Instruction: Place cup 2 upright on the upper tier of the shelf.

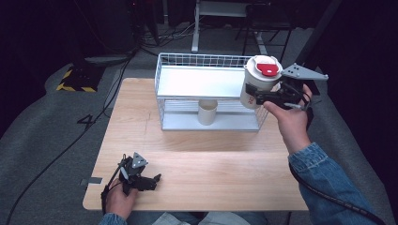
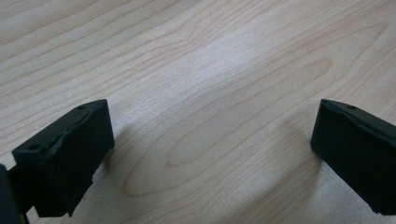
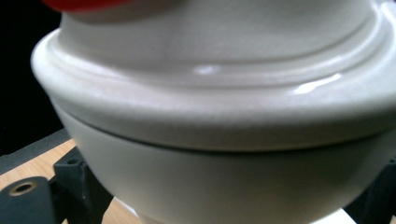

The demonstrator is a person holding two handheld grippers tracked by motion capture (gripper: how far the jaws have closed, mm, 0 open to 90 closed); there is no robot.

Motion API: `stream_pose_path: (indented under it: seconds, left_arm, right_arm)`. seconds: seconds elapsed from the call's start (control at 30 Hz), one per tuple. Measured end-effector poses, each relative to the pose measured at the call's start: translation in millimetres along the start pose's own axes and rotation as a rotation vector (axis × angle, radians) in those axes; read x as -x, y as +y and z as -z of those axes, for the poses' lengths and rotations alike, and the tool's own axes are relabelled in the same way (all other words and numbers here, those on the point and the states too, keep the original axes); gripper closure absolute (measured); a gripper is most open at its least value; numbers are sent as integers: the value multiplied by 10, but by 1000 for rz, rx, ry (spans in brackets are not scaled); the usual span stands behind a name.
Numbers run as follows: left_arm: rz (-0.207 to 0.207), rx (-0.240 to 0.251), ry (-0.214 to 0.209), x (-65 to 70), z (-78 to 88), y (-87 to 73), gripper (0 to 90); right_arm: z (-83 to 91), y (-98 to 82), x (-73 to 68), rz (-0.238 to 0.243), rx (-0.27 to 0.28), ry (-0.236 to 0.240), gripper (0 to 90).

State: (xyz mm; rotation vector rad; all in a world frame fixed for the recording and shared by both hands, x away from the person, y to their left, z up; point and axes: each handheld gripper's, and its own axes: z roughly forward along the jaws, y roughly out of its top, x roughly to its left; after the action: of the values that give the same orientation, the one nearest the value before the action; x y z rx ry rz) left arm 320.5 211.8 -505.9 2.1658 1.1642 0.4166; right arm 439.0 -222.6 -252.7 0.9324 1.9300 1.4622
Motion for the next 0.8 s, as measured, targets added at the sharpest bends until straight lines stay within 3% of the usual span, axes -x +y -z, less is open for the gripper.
stream_pose_path:
  seconds: [0.23,0.47,0.8]
  left_arm:
    - [1,1,1,-2,-1,0,0]
    - [1,-1,1,-2,1,0,0]
    - [1,-1,1,-2,1,0,0]
  right_arm:
    - [-232,99,47,-6,10,-1,90]
    - [-487,176,59,0,38,27,90]
    - [-852,262,-24,1,46,55,90]
